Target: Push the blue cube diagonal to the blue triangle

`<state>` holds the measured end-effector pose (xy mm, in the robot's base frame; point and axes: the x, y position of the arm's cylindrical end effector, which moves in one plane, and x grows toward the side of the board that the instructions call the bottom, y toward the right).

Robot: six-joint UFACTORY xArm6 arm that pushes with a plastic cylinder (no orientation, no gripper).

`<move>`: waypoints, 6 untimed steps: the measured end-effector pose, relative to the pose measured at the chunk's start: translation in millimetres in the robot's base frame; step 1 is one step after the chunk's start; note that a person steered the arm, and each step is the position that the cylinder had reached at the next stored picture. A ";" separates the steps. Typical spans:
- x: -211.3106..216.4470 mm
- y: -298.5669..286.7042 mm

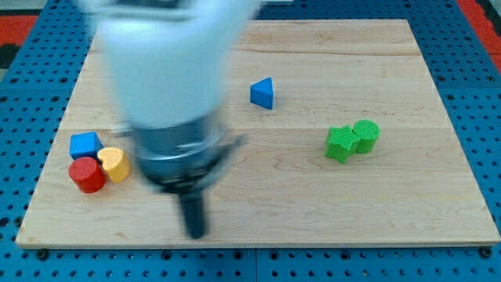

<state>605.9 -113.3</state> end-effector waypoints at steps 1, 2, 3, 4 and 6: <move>-38.3 -136.3; -73.4 -170.5; -100.3 -122.2; -141.6 -107.3; -212.7 -96.9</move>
<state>393.2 -210.1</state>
